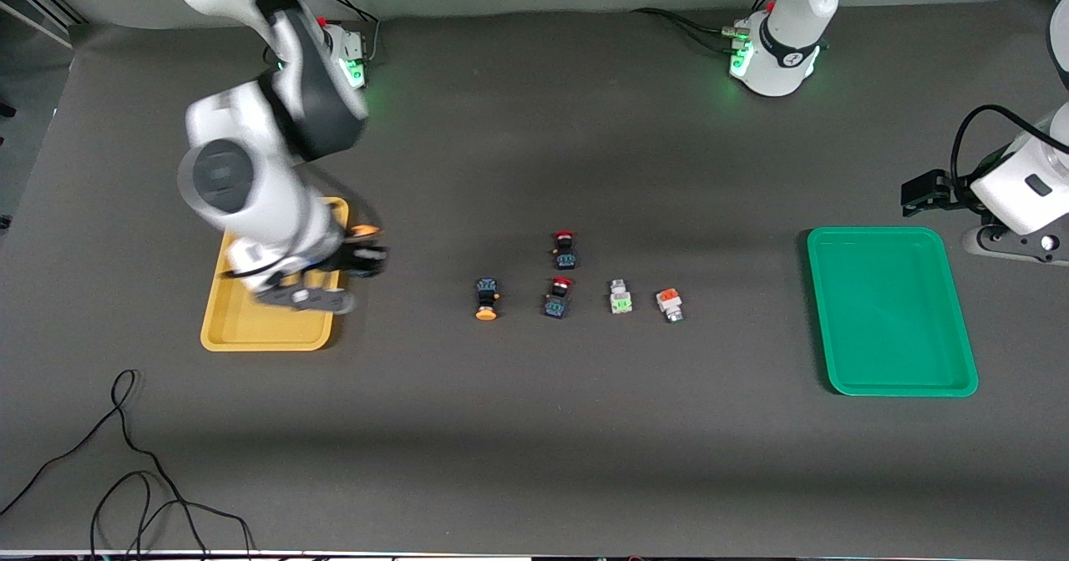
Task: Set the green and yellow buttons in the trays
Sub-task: 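Carry the yellow-capped button with the right gripper to the yellow tray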
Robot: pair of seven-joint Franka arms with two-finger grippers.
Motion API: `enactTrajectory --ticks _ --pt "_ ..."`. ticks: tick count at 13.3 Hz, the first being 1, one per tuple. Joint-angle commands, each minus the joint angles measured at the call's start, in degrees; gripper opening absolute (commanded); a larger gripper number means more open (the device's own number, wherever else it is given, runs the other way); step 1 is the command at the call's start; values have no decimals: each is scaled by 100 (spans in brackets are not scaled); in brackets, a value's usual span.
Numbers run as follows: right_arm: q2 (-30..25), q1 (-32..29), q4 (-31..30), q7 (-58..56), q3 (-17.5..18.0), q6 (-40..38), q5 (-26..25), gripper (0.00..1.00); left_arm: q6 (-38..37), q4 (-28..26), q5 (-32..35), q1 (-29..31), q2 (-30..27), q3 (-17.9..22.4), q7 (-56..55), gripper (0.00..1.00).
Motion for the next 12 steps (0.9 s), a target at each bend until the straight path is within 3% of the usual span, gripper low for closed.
enactTrajectory --ticks 1,3,6,9,12 --pt "-295 82 -432 -1675 -1026 14 103 30 -59 111 -5 -50 26 45 13 100" --pt "-261 73 -502 -2705 -1712 58 103 28 -59 111 -5 -50 26 45 13 100" --pt "-260 64 -1184 -3603 -2303 775 111 28 -59 111 -5 -50 26 45 13 100" --pt "-94 -58 -2196 -4351 -2489 2146 645 28 -51 111 -5 -50 26 45 13 100" --pt "765 -121 -2339 -4949 -2472 2939 1409 28 -50 111 -5 -50 26 45 22 100"
